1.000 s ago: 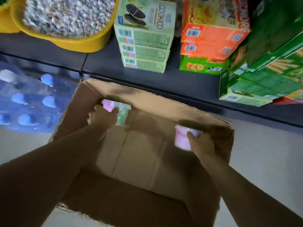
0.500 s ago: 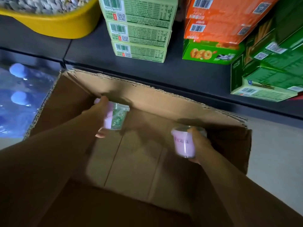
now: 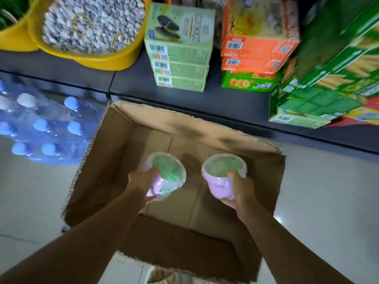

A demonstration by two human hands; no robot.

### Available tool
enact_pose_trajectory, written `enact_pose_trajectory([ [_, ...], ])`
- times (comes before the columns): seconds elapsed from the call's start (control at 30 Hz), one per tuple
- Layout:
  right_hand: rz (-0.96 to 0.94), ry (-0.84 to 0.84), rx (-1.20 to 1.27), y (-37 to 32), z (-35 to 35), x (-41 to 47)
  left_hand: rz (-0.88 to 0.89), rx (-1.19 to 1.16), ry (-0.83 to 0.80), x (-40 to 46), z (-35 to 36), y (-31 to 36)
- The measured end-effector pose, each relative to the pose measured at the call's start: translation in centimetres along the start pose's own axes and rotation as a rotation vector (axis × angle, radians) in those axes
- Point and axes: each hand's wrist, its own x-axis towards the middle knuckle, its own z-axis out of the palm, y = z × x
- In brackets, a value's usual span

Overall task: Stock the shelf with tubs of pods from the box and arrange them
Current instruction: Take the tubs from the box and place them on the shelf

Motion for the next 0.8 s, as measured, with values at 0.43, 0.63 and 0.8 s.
enact_pose_trajectory([
  [0.43, -0.380, -0.023, -0.087, -13.4, -12.3, -28.4, 0.342, -0.015, -0.155, -33.5, -1.6, 12.5],
  [0.63, -0.514, -0.029, 0.085, -18.9, -19.1, -42.2, 0.464, -0.002, -0.209, -47.3, -3.0, 17.9],
  [0.8, -0.670, -0.003, 0.190, -21.6, -26.4, -53.4, 0.549, 0.028, -0.345, -58.6, -2.4, 22.2],
])
